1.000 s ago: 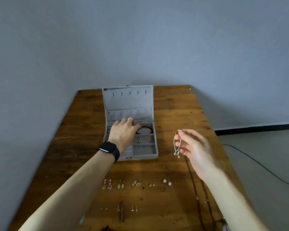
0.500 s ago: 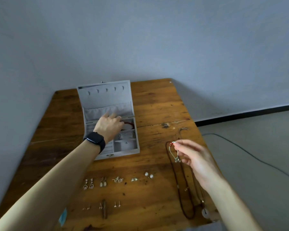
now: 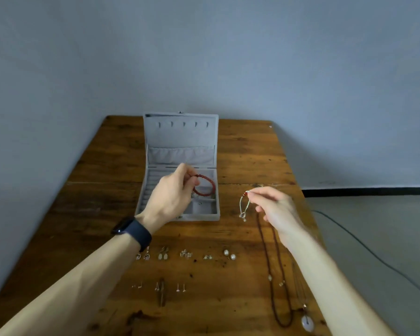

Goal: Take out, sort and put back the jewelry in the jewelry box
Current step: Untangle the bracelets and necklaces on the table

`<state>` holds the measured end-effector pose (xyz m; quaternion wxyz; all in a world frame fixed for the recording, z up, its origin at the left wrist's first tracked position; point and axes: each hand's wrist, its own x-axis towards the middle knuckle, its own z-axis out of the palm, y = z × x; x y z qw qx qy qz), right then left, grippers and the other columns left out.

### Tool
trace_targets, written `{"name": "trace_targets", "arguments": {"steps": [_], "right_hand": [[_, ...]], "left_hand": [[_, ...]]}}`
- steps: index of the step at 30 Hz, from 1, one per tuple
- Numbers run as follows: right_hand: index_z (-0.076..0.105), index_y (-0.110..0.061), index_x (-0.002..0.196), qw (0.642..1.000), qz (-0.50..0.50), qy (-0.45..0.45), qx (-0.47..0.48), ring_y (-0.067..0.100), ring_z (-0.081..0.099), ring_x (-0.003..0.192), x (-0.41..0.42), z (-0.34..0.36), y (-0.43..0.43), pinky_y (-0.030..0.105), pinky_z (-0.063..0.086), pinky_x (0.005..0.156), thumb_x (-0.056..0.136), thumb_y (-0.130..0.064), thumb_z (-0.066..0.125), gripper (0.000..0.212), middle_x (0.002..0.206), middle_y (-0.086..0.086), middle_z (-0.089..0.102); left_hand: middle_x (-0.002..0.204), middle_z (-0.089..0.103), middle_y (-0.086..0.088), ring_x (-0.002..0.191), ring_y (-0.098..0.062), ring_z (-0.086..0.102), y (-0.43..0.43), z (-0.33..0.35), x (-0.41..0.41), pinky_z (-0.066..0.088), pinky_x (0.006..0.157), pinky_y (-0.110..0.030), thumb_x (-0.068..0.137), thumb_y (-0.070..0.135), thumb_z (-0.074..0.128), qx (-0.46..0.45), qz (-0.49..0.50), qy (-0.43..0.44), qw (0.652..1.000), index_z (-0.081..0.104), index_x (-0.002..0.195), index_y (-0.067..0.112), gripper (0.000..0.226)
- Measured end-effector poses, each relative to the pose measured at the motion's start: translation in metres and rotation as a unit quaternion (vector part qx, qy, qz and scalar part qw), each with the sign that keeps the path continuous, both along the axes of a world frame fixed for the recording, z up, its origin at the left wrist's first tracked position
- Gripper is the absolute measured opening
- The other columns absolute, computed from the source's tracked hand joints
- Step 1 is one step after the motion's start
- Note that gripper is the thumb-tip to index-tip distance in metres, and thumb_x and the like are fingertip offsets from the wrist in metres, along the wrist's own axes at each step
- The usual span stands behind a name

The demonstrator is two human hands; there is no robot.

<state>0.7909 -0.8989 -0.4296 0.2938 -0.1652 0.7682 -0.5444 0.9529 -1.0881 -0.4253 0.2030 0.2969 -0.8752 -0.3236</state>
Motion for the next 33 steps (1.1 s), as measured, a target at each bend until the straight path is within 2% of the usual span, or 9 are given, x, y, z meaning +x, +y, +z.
{"name": "trace_targets", "arguments": {"steps": [4,7,13,17,21,25,27,29,33], "right_hand": [[0.077,-0.030,0.092,0.999,0.009,0.029,0.030,0.010,0.064,0.081,0.000,-0.005,-0.034,0.024,0.045,0.066,0.089,-0.032,0.073,0.005,0.090,-0.012,0.074],[0.075,-0.030,0.093,0.995,-0.002,0.063,0.079,0.011,0.065,0.087,-0.006,-0.016,-0.047,0.027,0.051,0.072,0.090,-0.033,0.071,0.006,0.094,-0.012,0.074],[0.071,-0.035,0.100,0.930,-0.027,0.234,0.281,0.018,0.058,0.081,-0.014,-0.033,-0.039,0.022,0.041,0.059,0.094,-0.043,0.061,0.013,0.093,-0.012,0.068],[0.073,-0.037,0.104,0.907,-0.025,0.276,0.318,0.025,0.065,0.093,-0.014,-0.037,-0.037,0.026,0.044,0.067,0.094,-0.045,0.063,0.017,0.101,-0.005,0.074],[0.072,-0.038,0.113,0.901,-0.008,0.289,0.325,0.027,0.067,0.102,-0.017,-0.042,-0.033,0.028,0.049,0.073,0.093,-0.050,0.063,0.026,0.111,-0.003,0.074],[0.071,-0.033,0.119,0.934,0.005,0.261,0.244,0.016,0.064,0.103,-0.010,-0.029,-0.014,0.023,0.044,0.075,0.093,-0.055,0.059,0.036,0.116,-0.011,0.072],[0.071,-0.034,0.117,0.982,0.028,0.147,0.117,0.007,0.062,0.094,0.005,-0.020,0.003,0.021,0.043,0.073,0.095,-0.055,0.057,0.034,0.111,-0.017,0.072],[0.069,-0.038,0.114,0.997,0.065,0.034,0.021,0.006,0.066,0.083,0.024,-0.015,0.021,0.022,0.045,0.072,0.093,-0.059,0.055,0.033,0.105,-0.018,0.073],[0.067,-0.043,0.105,0.994,0.091,0.055,0.003,0.002,0.069,0.087,0.039,-0.029,0.043,0.020,0.055,0.074,0.092,-0.040,0.068,0.013,0.105,-0.015,0.072]], "left_hand": [[0.105,0.071,0.007,0.095,-0.008,0.068,0.013,-0.005,0.016,0.060,0.082,-0.036,0.103,0.029,0.053,0.032,-0.009,0.016,0.999,0.056,0.114,0.022,0.014],[0.105,0.071,0.009,0.096,-0.006,0.067,0.014,-0.011,0.024,0.059,0.084,-0.036,0.102,0.031,0.053,0.026,-0.015,0.010,1.000,0.055,0.114,0.025,0.013],[0.103,0.070,0.012,0.093,-0.003,0.066,0.013,-0.014,0.028,0.057,0.081,-0.028,0.102,0.033,0.052,0.029,-0.020,0.003,0.999,0.056,0.113,0.027,0.013],[0.096,0.071,0.014,0.088,0.002,0.065,0.024,-0.012,0.021,0.047,0.073,-0.007,0.102,0.030,0.054,0.056,-0.023,0.001,0.998,0.058,0.113,0.027,0.012],[0.093,0.072,0.017,0.087,0.004,0.066,0.038,-0.011,0.011,0.052,0.075,-0.013,0.103,0.031,0.053,0.078,-0.039,-0.015,0.996,0.060,0.113,0.029,0.013],[0.089,0.072,0.019,0.086,0.003,0.065,0.049,-0.009,0.003,0.047,0.072,-0.010,0.102,0.031,0.054,0.098,-0.040,-0.017,0.994,0.062,0.110,0.028,0.012],[0.088,0.074,0.018,0.085,-0.002,0.068,0.056,-0.010,0.001,0.049,0.072,-0.014,0.102,0.030,0.055,0.123,-0.048,-0.010,0.991,0.063,0.109,0.026,0.011],[0.088,0.075,0.018,0.085,-0.012,0.071,0.063,-0.011,-0.002,0.054,0.076,-0.027,0.102,0.030,0.055,0.144,-0.056,-0.008,0.988,0.063,0.108,0.025,0.011],[0.087,0.075,0.021,0.085,-0.004,0.069,0.078,-0.014,-0.009,0.052,0.079,-0.020,0.102,0.029,0.056,0.177,-0.063,-0.007,0.982,0.063,0.107,0.025,0.010]]}}
